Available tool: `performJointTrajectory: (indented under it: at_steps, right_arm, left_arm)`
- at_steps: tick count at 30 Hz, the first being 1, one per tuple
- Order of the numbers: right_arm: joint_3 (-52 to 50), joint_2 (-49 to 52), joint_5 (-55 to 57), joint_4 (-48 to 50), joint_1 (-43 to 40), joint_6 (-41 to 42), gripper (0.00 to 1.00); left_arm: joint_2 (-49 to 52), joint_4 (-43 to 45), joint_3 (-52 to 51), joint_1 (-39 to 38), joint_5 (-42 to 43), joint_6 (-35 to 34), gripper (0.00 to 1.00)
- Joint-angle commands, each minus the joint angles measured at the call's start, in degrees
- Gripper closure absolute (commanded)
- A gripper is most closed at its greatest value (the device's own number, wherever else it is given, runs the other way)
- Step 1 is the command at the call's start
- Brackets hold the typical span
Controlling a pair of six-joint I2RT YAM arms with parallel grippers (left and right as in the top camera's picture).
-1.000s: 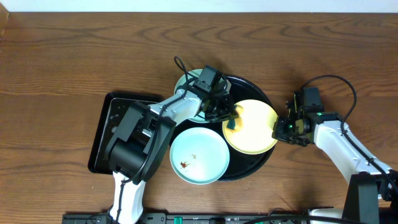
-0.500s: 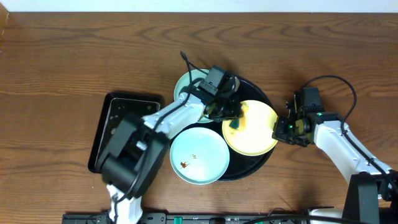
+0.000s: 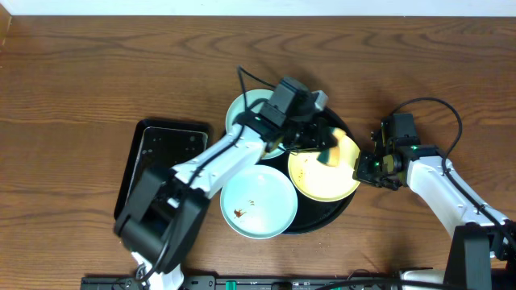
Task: Clean dirty plates on tray and stack at the side
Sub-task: 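Scrub the yellow plate surface with the sponge in the left gripper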
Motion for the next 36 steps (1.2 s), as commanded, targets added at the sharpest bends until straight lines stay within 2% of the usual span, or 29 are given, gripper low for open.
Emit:
performJointTrajectory:
  at_steps: [1, 8, 13, 22, 36]
  right_arm:
    - [-2.7, 2.3, 2.3, -1.3, 1.0, -0.1, 0.99]
    - [-2.7, 2.3, 2.3, -1.5, 1.0, -0.4, 0.99]
    - [-2.7, 2.3, 2.3, -1.7, 1.0, -0.8, 0.99]
    - [-2.7, 2.3, 2.3, -1.7, 0.9, -0.8, 0.99]
    - [-2.7, 2.3, 2.3, -2.1, 0.6, -1.0, 0.99]
  left_arm:
    - [3.9, 2.3, 0.2, -1.5, 5.1, -2.9, 0.93]
    - [11.8, 1.9, -0.2, -2.6, 4.2, -2.9, 0.92]
    - [13.0, 0.6, -0.8, -2.1, 1.9, -1.4, 0.93]
    - [13.0, -14.8, -0.8, -2.0, -17.6, 4.3, 0.93]
    - [13.0, -17.6, -0.8, -0.3, -29.5, 1.7, 0.93]
